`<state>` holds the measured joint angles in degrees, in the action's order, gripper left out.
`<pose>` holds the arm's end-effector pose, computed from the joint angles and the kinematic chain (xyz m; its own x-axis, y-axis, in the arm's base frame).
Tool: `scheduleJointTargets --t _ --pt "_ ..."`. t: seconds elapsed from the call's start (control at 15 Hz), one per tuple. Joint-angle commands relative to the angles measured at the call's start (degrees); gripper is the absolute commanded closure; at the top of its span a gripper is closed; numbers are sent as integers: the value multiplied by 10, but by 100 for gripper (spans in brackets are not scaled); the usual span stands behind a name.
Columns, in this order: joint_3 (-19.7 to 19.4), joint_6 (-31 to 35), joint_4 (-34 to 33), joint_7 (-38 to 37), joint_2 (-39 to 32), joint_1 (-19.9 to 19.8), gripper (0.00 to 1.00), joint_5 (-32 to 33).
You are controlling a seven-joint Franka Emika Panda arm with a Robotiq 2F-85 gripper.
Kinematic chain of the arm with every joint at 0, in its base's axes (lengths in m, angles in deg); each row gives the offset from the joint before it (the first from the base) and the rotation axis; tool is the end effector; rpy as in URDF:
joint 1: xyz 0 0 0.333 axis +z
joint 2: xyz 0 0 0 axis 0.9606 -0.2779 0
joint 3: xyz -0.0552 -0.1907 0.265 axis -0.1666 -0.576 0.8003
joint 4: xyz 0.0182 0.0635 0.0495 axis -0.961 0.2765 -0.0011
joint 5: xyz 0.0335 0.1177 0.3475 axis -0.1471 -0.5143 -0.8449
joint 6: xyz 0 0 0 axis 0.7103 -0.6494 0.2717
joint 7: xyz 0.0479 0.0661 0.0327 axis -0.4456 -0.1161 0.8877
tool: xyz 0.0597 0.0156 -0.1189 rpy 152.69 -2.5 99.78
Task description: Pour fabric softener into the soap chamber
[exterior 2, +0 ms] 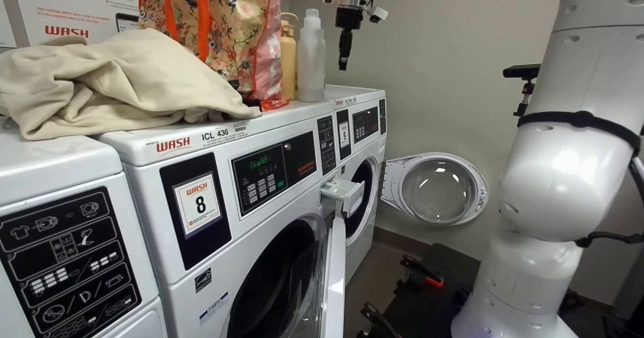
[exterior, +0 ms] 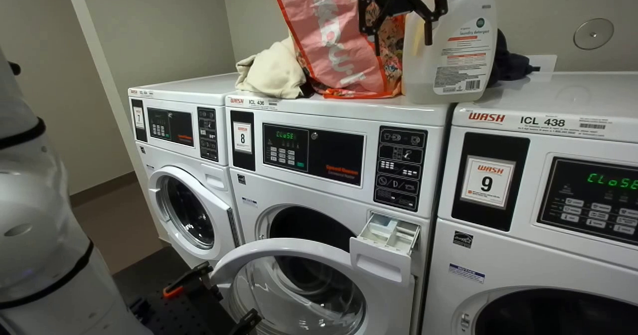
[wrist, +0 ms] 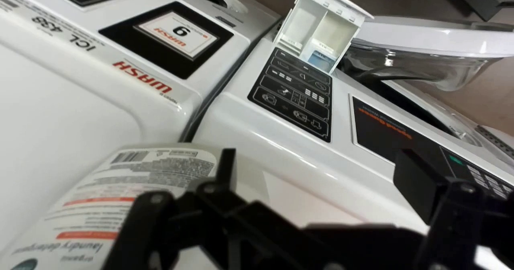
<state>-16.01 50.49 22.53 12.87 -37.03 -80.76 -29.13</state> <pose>0.5107 -0.2171 0.6177 0.7763 0.6273 0.0626 0.6122 -0.7739 0.1623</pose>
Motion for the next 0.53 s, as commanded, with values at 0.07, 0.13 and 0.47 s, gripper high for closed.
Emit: scheduleJointTargets --t 0.07,0.13,0.47 --pt "5 -6 -12 92 8 -39 0 -69" --pt "3 -6 -10 107 13 -46 0 -82" --pt "-10 -46 4 187 33 -74 0 -154"
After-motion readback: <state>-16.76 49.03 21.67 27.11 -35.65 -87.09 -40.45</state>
